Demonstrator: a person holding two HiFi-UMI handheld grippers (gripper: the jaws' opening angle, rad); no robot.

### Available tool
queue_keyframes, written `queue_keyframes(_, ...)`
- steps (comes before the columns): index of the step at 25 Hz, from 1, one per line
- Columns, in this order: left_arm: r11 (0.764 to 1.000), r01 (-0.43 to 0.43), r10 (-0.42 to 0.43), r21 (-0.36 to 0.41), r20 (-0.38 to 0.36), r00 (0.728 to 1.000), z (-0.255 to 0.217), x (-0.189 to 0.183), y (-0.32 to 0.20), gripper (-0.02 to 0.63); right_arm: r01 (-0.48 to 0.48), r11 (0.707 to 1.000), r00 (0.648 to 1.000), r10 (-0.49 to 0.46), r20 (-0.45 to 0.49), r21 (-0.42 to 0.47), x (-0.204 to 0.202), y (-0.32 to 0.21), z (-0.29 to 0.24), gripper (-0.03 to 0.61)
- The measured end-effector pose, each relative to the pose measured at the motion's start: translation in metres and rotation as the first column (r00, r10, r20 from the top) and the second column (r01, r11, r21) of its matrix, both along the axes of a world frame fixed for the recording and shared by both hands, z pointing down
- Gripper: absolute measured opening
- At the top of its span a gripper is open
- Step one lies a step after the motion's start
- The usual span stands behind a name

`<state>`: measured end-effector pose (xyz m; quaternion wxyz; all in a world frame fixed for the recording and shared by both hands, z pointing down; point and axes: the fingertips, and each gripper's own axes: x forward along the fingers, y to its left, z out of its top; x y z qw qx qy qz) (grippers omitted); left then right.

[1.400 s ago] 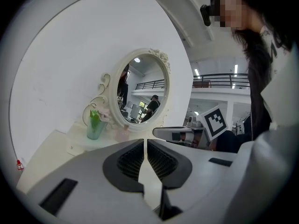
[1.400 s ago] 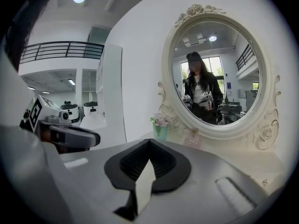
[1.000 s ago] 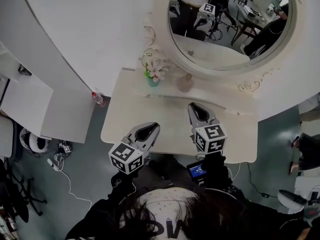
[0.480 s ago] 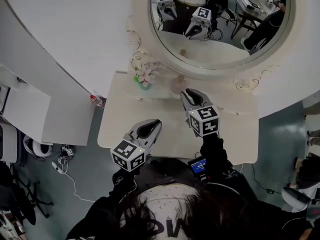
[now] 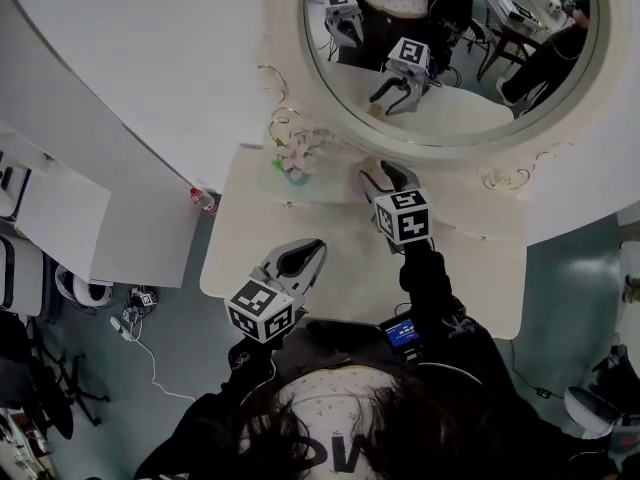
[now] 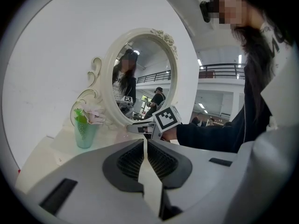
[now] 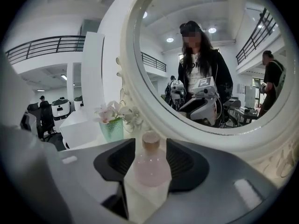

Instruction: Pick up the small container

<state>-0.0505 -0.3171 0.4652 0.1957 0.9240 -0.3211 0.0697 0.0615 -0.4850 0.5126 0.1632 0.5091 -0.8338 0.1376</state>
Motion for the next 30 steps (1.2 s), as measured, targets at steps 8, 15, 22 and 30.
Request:
queue_keyframes(8, 1.000, 0.023, -0.023, -0.018, 0.016, 1.000, 0.006, -0.004, -0.009, 0.003, 0.027, 0.999, 0.999, -0.028, -0.017, -0.041, -0.006, -0.019, 0.021, 0.204)
queue_keyframes(15, 0.998, 0.049, -0.049, -0.024, 0.021, 0.999, 0.008, -0.011, -0.017, 0.003, 0.047, 0.998, 0.998, -0.049, -0.049, -0.034, -0.014, -0.024, 0.026, 0.199)
queue_keyframes(22, 0.998, 0.056, -0.055, -0.032, 0.024, 0.998, 0.011, -0.012, -0.021, 0.003, 0.034, 0.999, 0.999, -0.034, -0.023, 0.005, -0.012, -0.023, 0.023, 0.161)
queue_keyframes(30, 0.996, 0.067, -0.066, -0.061, 0.027, 0.997, 0.020, -0.012, -0.022, 0.006, 0.066, 0.998, 0.998, -0.066, 0.000, 0.007, -0.013, -0.018, 0.021, 0.147)
